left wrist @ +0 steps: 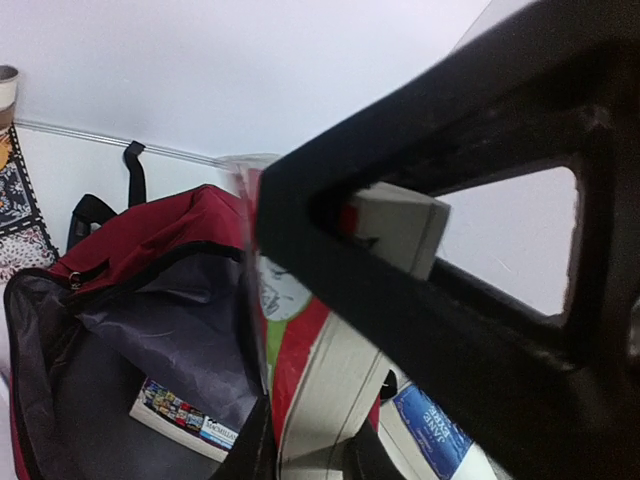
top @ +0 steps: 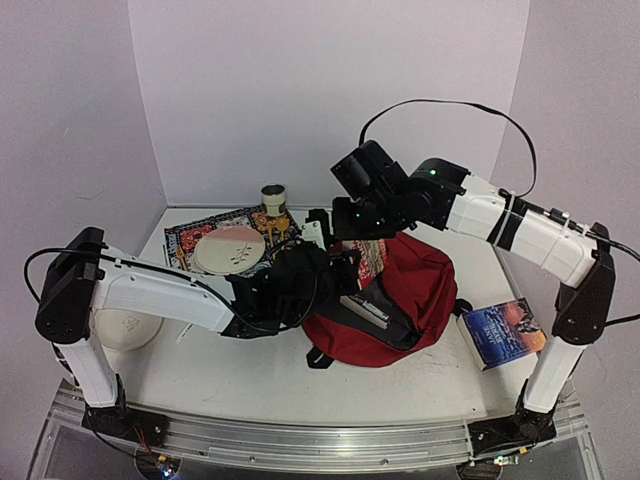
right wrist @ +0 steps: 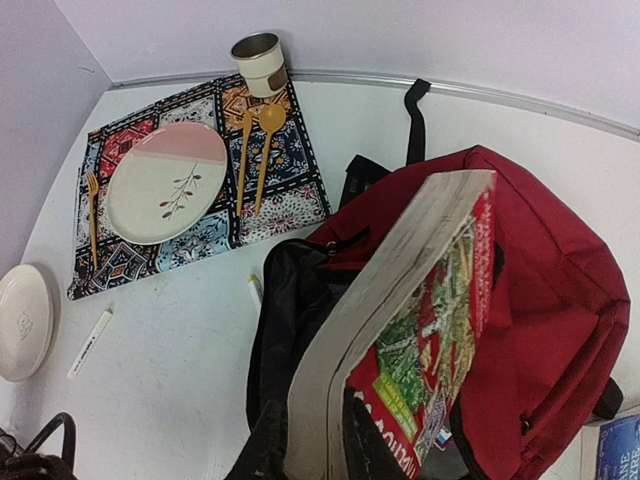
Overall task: Pack the student bag
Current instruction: Pass from the right arm to the left
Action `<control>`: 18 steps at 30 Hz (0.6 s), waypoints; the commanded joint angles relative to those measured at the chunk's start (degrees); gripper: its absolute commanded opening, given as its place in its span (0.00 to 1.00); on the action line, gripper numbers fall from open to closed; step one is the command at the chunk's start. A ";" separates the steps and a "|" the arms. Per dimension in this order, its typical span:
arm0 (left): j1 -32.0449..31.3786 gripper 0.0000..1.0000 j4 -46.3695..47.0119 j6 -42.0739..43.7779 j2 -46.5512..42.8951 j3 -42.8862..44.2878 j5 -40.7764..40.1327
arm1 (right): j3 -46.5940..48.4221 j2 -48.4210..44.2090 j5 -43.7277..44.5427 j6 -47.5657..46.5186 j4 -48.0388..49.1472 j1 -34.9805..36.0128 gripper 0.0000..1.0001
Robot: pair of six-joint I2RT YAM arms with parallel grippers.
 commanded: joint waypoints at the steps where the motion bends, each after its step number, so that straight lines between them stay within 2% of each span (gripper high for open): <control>1: 0.51 0.04 0.54 -0.64 -2.90 -1.13 -1.75 | 0.71 -1.92 -0.99 -5.00 4.61 0.58 0.30; 3: 0.61 0.00 0.54 -1.56 -4.59 -2.79 -2.25 | -0.07 -3.12 -1.36 -7.10 5.64 0.57 0.37; 8: 1.24 0.00 0.63 -3.56 -8.65 -6.48 -2.18 | -2.72 -6.94 -2.86 -12.70 7.44 0.50 0.55; 13: 4.51 0.00 0.63 -6.94 -13.59 -10.85 1.31 | -7.72 -11.25 -3.22 -15.87 7.46 -0.96 0.62; 18: 8.56 0.00 0.72 -10.64 -20.02 -15.78 5.36 | -16.25 -15.09 -7.96 -16.90 8.73 -5.78 0.63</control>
